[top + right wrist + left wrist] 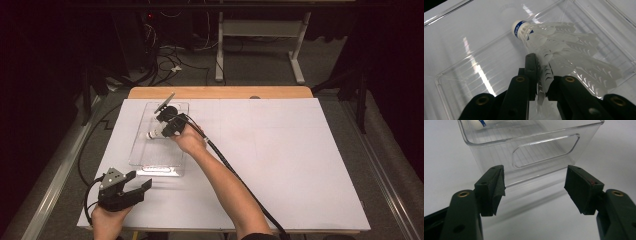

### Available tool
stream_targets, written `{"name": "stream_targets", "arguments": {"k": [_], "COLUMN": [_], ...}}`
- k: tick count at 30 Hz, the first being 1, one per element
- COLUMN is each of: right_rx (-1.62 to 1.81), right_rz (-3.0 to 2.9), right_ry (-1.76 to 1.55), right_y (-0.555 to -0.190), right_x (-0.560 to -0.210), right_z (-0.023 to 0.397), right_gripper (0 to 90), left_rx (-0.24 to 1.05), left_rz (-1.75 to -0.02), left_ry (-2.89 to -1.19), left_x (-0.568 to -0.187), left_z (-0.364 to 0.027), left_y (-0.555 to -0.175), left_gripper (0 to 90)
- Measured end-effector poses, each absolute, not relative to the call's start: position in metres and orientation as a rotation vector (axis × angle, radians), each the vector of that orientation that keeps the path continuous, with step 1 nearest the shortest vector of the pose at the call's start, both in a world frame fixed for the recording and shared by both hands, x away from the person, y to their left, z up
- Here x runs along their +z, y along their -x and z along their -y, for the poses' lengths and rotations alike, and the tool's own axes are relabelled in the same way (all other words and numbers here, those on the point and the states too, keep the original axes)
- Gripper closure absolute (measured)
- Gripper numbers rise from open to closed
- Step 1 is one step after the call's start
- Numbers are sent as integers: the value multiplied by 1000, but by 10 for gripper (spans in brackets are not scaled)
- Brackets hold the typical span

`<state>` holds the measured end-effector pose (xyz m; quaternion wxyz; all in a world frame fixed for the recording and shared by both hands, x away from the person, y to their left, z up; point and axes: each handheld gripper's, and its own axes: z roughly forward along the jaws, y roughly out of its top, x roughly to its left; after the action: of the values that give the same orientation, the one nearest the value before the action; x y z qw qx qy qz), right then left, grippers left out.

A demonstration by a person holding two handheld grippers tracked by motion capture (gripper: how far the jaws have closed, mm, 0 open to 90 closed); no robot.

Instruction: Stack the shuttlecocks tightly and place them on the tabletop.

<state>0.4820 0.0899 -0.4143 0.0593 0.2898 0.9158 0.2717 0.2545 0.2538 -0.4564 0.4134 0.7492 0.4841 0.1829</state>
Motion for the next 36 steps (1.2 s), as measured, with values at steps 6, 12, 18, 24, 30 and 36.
{"name": "stream_targets", "arguments": {"k": [6, 12, 18, 24, 30, 36], "right_rx": [791, 778, 777, 794, 792, 787], "right_rz": [-2768, -2752, -2784, -2794, -2793, -2785], "right_ry": [-862, -862, -882, -907, -910, -928], "right_y": [-481, -482, -485, -485, -487, -489], "right_x": [-415, -416, -417, -417, -414, -411], "right_z": [-92, -92, -90, -91, -88, -81], "right_gripper": [809, 777, 684, 615, 591, 585], "left_rx": [458, 457, 458, 459, 459, 460], "left_rz": [-1217, -1218, -1218, -1218, -1217, -1216], "left_ry": [-1884, -1879, -1879, -1880, -1881, -1884], "left_x": [-457, -457, -457, -456, -456, -456], "left_z": [-254, -254, -254, -254, -254, -254], "left_y": [-255, -255, -255, -254, -255, -255], "left_gripper": [332, 332, 332, 332, 332, 332]}}
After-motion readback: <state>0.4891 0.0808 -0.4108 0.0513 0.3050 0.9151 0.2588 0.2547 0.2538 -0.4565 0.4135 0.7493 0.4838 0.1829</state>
